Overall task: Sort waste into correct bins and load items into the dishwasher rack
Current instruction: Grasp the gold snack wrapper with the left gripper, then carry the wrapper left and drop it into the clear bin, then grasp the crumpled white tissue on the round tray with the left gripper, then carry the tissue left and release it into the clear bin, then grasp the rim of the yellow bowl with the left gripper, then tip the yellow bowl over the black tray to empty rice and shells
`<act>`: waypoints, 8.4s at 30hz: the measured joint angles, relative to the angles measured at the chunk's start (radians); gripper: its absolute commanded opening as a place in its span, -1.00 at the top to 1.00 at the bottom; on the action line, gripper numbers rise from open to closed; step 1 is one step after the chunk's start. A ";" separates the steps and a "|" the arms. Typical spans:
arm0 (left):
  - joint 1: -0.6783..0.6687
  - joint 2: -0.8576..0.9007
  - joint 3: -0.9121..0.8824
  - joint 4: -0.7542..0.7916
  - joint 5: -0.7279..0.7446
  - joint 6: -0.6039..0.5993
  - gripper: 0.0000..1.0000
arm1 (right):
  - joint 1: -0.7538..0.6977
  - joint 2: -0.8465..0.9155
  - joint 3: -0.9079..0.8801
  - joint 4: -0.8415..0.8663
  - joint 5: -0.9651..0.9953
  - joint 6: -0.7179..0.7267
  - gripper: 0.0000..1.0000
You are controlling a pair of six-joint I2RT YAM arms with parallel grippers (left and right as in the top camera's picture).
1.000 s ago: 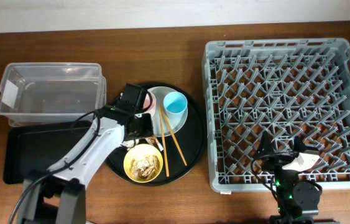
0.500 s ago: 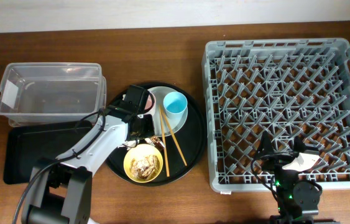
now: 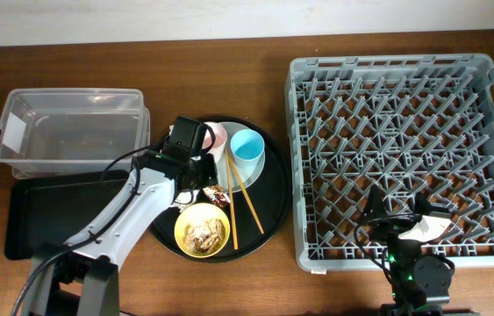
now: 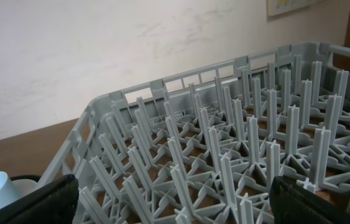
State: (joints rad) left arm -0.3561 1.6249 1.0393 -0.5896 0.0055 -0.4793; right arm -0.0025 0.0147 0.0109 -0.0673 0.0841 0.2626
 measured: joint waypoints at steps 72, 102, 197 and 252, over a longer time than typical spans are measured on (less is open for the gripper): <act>0.119 0.095 0.051 -0.158 -0.048 0.509 -0.71 | 0.000 0.001 0.000 0.000 0.000 0.000 -0.97; 0.119 0.156 0.153 -0.313 0.040 0.621 1.00 | 0.000 0.001 0.000 0.000 0.000 0.000 -0.97; -0.385 -0.219 -0.291 -0.045 -0.025 -0.057 0.64 | 0.000 0.001 0.000 0.000 0.000 0.000 -0.97; 0.539 -0.190 0.196 -0.515 0.172 0.308 1.00 | 0.000 0.001 0.000 0.000 0.000 0.000 -0.97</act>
State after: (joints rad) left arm 0.1833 1.4345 1.2354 -1.1046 0.1780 -0.1711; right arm -0.0025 0.0158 0.0109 -0.0673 0.0841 0.2630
